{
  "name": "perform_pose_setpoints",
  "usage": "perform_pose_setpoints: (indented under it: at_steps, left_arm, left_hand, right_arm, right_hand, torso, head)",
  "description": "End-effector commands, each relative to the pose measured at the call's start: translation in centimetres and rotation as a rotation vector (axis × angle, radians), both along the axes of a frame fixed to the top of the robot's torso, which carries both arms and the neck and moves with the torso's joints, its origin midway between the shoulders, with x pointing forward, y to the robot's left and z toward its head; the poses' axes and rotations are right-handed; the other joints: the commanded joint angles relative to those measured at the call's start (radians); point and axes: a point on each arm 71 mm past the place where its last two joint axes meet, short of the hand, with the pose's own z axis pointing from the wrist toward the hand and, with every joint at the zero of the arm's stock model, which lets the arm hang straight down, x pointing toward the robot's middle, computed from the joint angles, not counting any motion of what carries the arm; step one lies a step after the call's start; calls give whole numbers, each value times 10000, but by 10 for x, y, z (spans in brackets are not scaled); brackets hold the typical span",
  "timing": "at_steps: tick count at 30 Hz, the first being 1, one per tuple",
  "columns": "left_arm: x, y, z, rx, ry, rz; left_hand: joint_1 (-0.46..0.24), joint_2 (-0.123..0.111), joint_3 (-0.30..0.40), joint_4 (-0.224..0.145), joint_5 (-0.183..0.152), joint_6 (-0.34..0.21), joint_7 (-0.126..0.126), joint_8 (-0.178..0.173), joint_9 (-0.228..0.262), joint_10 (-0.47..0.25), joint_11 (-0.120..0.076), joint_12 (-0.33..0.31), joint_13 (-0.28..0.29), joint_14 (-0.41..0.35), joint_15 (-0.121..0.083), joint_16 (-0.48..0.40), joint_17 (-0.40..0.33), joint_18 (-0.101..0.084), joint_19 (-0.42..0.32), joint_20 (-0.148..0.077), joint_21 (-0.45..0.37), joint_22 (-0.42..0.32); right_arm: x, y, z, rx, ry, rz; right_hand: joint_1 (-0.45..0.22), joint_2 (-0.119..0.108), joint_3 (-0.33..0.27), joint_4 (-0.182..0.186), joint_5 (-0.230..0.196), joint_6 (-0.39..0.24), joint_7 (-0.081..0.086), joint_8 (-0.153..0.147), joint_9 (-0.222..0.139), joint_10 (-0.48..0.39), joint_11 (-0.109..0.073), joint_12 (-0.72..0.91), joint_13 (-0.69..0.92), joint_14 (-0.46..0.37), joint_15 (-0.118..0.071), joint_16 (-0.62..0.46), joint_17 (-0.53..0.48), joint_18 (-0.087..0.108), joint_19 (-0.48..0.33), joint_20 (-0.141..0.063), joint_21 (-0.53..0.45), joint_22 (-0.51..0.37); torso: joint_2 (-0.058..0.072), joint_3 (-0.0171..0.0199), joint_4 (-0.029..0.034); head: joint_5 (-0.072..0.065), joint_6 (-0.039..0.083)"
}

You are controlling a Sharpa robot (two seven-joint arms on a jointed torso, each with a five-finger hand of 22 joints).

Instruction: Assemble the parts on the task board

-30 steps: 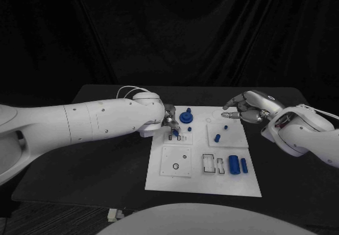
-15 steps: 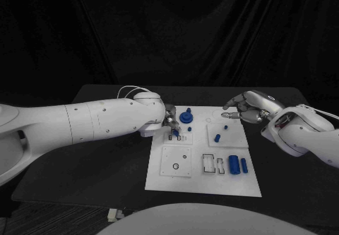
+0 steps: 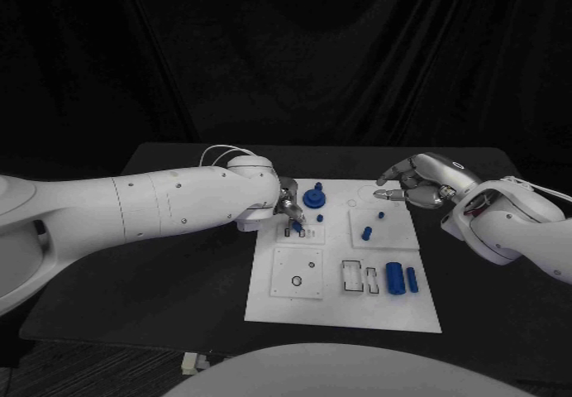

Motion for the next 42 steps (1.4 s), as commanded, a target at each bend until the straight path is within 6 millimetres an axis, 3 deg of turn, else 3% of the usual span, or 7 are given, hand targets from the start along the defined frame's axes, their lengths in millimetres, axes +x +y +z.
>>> perform_pose_setpoints:
  at_steps: [1,25,28,33,42]
  left_arm:
    - [-1,-3,-1,-36,121,-190]
    - [-5,-5,-8,-22,254,-235]
    - [-5,-4,-8,-12,270,-234]
    - [-5,-3,-8,-1,289,-231]
    - [-6,-1,-8,1,301,-216]
  left_hand:
    - [-85,-26,85,-41,-46,-6,-59,-61,-14,1026,-62,36,2614,921,-72,-30,2145,143,28,-67,-31,1207]
    - [-154,-25,-57,187,-345,-81,-21,-139,-61,1026,-34,36,2614,921,-52,-46,2133,154,4,-54,-91,1176]
    - [-241,-41,-172,357,-537,-83,-11,-164,-83,1026,-24,36,2614,919,-43,-59,2122,155,6,-45,-104,1179]
    - [-464,-131,-480,686,-436,-63,0,-194,-116,1026,-11,36,2614,922,-31,-56,2127,156,7,-34,-122,1184]
    - [-791,-198,-1014,1309,-705,-150,50,-320,-207,1026,26,36,2614,919,-6,-75,2114,163,-1,-13,-174,1180]
  right_arm:
    - [-1,0,-1,-56,23,-57]
    - [-1,0,-1,-62,39,-53]
    - [-1,-1,-1,-64,42,-55]
    - [-1,-1,-1,-66,47,-57]
    - [-1,0,-2,-74,67,-50]
  right_hand:
    - [66,8,-38,-4,37,46,39,-48,-12,1116,-29,-66,2180,1093,-48,31,2634,180,297,64,-40,2185]
    - [92,1,-54,0,45,60,42,-46,-12,1116,-26,-66,2180,1093,-46,31,2634,179,298,64,-41,2185]
    - [92,1,-54,0,45,60,42,-46,-12,1116,-26,-66,2180,1093,-46,31,2634,179,298,64,-41,2185]
    - [92,1,-54,0,45,60,42,-46,-12,1116,-26,-66,2180,1093,-46,31,2634,179,298,64,-41,2185]
    - [92,1,-54,0,45,60,42,-46,-12,1116,-26,-66,2180,1093,-46,31,2634,179,298,64,-41,2185]
  torso:
    - [2,0,0]
    - [4,-1,-1]
    - [1,-5,-2]
    - [2,0,1]
    - [-1,-3,0]
  head:
    - [9,-1]
    - [0,-1]
    - [7,-1]
    - [12,-1]
    - [23,-1]
